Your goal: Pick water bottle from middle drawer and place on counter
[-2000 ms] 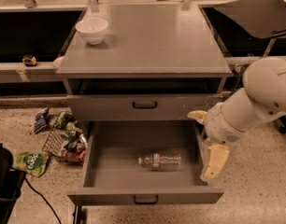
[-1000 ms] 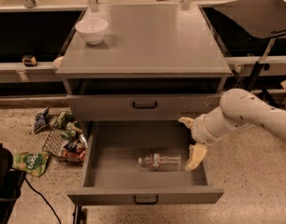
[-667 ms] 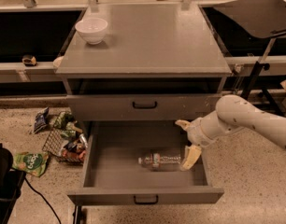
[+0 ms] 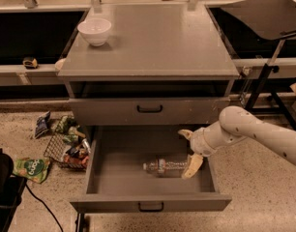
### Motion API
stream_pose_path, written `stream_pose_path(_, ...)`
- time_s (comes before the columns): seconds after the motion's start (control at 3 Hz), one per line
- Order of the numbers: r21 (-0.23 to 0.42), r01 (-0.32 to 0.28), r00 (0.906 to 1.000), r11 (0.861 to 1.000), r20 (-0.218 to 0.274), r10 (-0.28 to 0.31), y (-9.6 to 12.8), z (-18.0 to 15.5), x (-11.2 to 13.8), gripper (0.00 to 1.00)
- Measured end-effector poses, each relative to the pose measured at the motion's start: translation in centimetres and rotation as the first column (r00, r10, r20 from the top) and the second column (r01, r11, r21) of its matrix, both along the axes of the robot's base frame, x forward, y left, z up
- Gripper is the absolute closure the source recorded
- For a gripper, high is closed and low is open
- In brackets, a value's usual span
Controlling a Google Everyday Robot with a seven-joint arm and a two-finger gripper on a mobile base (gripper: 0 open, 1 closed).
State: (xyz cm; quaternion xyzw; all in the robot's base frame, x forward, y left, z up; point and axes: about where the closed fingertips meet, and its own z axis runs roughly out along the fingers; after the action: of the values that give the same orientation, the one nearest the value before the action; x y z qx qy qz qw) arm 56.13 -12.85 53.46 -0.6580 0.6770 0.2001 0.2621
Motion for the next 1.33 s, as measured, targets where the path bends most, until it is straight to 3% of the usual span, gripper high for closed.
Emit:
stream_pose_path(0.33,-0.005,-0.001,0.9998,1.000,-0.020,0.001,0.7,-1.9,0.1,0.00)
stream_pose_path(0.67,-0.014,-0.049,0.9984,0.999,-0.031,0.048,3.4,-5.6,0.5,0.00)
stream_pose_path(1.33,-0.019,-0.075,0.9965,0.997,-0.039,0.074,7.1,-11.2,1.3,0.00)
